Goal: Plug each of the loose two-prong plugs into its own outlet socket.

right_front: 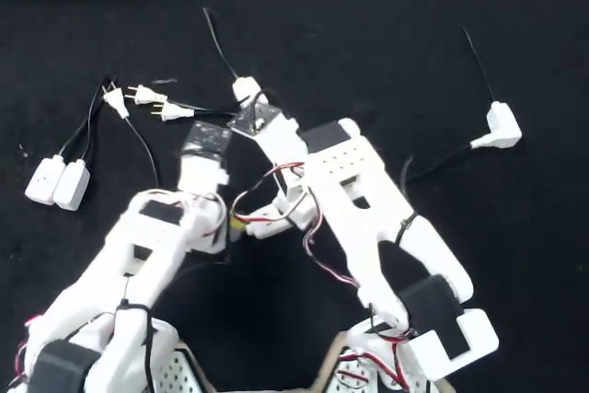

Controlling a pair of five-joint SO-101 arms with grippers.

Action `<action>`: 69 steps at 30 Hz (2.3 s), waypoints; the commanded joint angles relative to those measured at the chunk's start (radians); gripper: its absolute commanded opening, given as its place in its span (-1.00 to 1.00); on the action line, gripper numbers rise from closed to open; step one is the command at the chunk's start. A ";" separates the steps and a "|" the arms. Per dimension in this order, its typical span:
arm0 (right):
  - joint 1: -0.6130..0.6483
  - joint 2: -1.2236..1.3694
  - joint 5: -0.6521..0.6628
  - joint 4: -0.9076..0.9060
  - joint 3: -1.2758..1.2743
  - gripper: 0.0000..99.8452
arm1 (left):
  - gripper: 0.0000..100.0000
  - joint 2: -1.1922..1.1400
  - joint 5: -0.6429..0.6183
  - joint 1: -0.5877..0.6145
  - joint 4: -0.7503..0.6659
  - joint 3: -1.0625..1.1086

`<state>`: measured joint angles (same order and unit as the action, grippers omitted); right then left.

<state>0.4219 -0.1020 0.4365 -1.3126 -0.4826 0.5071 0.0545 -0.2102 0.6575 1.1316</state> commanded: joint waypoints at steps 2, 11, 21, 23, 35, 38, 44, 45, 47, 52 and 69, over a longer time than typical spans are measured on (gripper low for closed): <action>-0.021 -0.004 0.011 0.029 0.007 -0.98 | -0.47 -0.015 -0.014 -0.087 -0.020 -0.016; -0.023 -0.007 0.018 0.021 0.013 -0.98 | -0.47 -0.015 -0.054 -0.107 -0.012 -0.008; -0.074 0.039 0.092 -0.158 0.236 -0.98 | -0.47 -0.014 -0.052 -0.105 0.094 -0.039; -0.051 0.093 0.103 -0.181 0.275 -0.98 | -0.47 -0.014 -0.051 -0.105 0.095 -0.038; -0.028 0.372 0.017 -0.334 0.598 -0.98 | -0.47 -0.014 -0.049 -0.096 0.100 -0.028; -0.026 0.420 0.009 -0.374 0.653 -0.98 | -0.47 -0.014 -0.049 -0.096 0.100 -0.028; -0.025 0.437 -0.002 -0.376 0.656 -0.98 | -0.47 -0.014 -0.049 -0.096 0.100 -0.028; -0.025 0.437 -0.002 -0.376 0.656 -0.98 | -0.47 -0.014 -0.049 -0.096 0.100 -0.028; -0.020 0.437 0.003 -0.376 0.654 -0.98 | -0.47 -0.014 -0.049 -0.096 0.100 -0.028; 0.038 0.435 0.005 -0.348 0.625 -0.98 | -0.47 -0.014 -0.055 -0.096 0.089 -0.041; -0.040 0.343 0.060 -0.315 0.568 -0.98 | -0.46 -0.025 -0.204 -0.108 -0.121 -0.021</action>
<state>0.4143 0.3168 0.4780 -1.6180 0.0882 0.4810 -0.1343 -0.3053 0.5884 1.1331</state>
